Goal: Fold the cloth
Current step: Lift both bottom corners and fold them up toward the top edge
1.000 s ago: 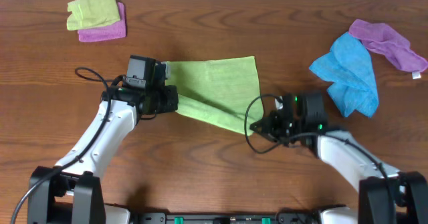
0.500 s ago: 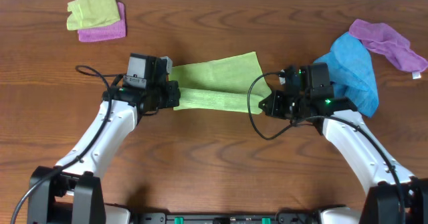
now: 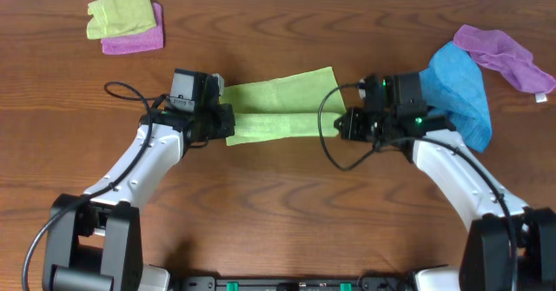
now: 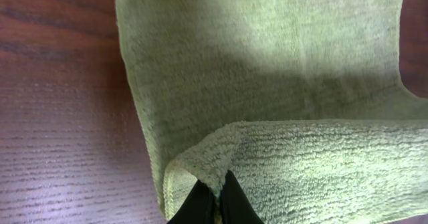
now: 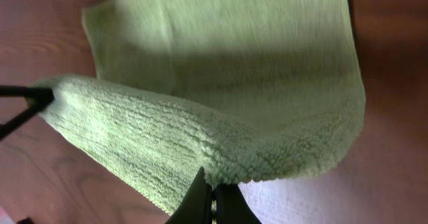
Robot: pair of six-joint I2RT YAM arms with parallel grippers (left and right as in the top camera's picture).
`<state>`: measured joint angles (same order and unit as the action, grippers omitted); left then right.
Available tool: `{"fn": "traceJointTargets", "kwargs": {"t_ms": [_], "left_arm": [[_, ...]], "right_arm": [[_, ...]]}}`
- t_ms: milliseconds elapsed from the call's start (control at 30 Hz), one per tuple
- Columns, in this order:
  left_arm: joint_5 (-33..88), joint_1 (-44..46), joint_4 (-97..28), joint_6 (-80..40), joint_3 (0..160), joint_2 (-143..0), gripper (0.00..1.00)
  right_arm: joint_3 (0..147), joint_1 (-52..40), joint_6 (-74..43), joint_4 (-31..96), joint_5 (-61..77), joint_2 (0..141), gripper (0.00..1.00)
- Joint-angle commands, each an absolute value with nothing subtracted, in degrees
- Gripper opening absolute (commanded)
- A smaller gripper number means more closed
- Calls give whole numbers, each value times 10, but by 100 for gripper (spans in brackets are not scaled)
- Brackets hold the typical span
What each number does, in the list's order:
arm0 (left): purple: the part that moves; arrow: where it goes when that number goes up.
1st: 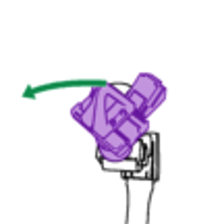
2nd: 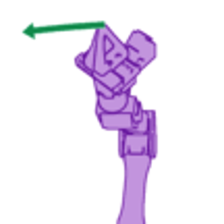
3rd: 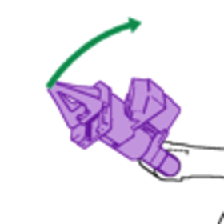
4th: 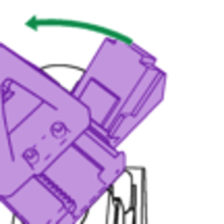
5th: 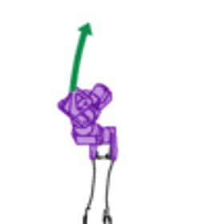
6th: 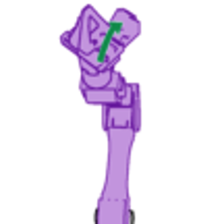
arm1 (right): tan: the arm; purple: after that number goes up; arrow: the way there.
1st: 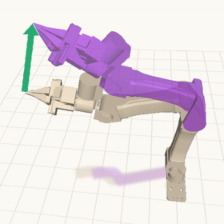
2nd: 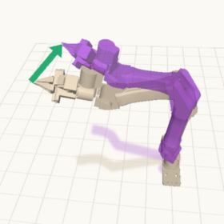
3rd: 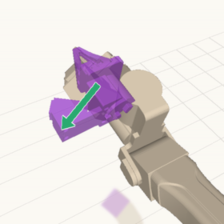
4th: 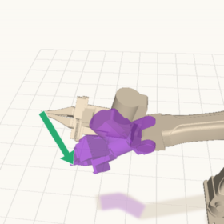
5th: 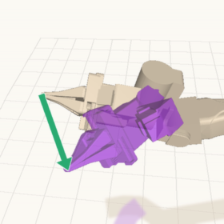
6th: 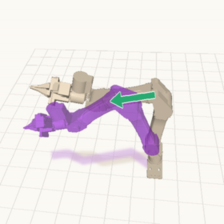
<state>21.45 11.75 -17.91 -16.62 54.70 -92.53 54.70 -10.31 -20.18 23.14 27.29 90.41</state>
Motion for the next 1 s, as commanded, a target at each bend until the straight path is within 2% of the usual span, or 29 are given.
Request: {"fn": "traceJointTargets", "kwargs": {"t_ms": [0,400,967], "left_arm": [[173,113,-177,-184,561,-931,6],[139,113,-117,-196,561,-938,6],[120,108,-53,-208,580,-1018,6]], "right_arm": [[582,-106,-181,236,249,938,2],[698,-121,-169,238,259,1070,2],[781,-121,-164,234,259,1155,1]]}}
